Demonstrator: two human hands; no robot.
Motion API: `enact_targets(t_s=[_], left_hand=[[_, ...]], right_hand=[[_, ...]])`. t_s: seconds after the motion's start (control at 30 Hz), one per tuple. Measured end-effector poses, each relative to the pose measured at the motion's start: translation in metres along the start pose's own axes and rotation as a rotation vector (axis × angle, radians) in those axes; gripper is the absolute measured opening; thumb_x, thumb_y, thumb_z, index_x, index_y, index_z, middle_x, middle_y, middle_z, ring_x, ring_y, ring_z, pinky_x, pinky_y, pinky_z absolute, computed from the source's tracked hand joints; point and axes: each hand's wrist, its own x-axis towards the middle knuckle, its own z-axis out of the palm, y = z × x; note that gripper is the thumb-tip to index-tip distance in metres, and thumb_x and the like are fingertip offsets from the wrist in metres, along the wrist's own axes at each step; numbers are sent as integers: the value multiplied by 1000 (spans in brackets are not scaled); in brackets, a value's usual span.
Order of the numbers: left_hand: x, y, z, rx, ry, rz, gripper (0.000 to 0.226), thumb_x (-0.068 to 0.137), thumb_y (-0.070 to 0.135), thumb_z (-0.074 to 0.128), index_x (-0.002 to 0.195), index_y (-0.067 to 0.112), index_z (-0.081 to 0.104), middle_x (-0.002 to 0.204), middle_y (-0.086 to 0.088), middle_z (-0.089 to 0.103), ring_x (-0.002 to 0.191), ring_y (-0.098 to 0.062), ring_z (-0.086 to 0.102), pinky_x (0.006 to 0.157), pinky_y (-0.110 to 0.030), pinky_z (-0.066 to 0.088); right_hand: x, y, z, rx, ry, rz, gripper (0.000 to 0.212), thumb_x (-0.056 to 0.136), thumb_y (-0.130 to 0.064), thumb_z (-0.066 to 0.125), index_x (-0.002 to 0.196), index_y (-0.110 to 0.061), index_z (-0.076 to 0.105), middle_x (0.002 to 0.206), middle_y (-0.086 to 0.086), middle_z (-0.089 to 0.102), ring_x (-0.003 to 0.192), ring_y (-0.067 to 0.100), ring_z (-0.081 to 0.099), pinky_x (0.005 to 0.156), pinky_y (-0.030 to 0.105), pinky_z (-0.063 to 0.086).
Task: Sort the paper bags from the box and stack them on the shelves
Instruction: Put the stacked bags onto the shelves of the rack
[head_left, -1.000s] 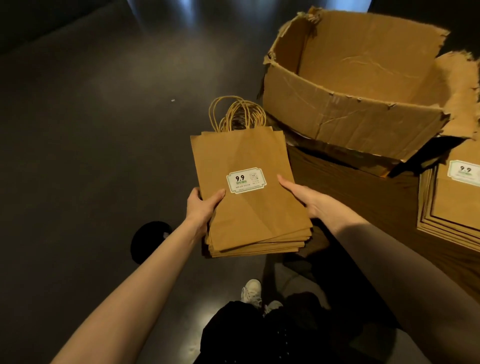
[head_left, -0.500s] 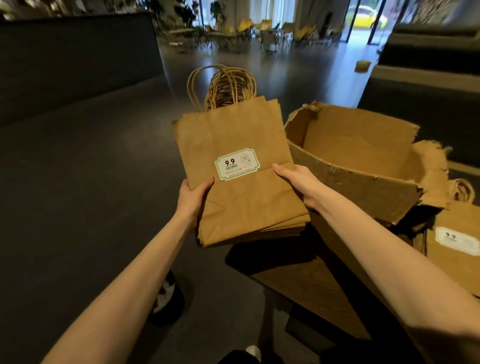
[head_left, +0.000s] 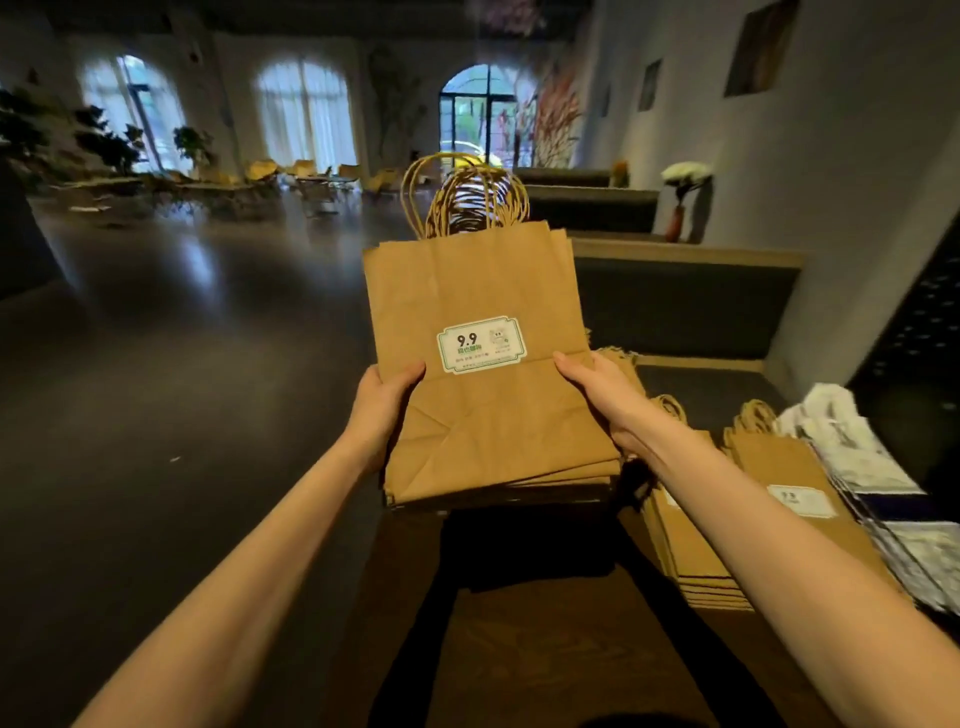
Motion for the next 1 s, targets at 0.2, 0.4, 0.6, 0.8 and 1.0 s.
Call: enact_targets(t_s=[0.2, 0.4, 0.6, 0.8, 1.0], left_hand=[[39, -6, 96, 67, -224, -12, 36, 89, 26, 60, 117, 6, 52, 113, -6, 63, 103, -23, 61, 83, -32, 50], [41, -27, 190, 75, -437, -108, 44, 86, 27, 65, 122, 5, 51, 117, -11, 63, 105, -27, 61, 95, -43, 48], [20, -50, 275, 48, -606, -200, 48, 86, 27, 66, 125, 5, 49, 116, -12, 63, 103, -28, 62, 84, -39, 52], [1, -79, 353, 53, -640, -257, 51, 82, 33, 69, 121, 5, 50, 116, -12, 63, 103, -29, 62, 94, -45, 49], [-23, -101, 432, 90, -592, -210, 52, 87, 31, 63, 128, 7, 41, 118, -11, 59, 103, -26, 60, 88, -40, 49]], right_hand=[[-17, 4, -80, -25, 258, -54, 33, 97, -29, 49, 125, -13, 51, 114, 2, 61, 95, 13, 60, 76, 23, 48], [-54, 26, -149, 15, 517, -33, 29, 97, -27, 50, 120, -11, 55, 117, 5, 63, 101, 19, 62, 89, 32, 50], [-90, 48, -216, 79, 711, -3, 16, 97, -21, 49, 111, -14, 54, 93, -3, 62, 82, 9, 60, 64, 20, 45], [-101, 72, -295, 105, 765, 26, 28, 96, -22, 52, 118, -6, 56, 107, 9, 64, 88, 17, 63, 71, 26, 50], [-98, 99, -383, 100, 728, -19, 29, 95, -26, 53, 118, -10, 55, 107, 5, 64, 95, 17, 62, 75, 25, 49]])
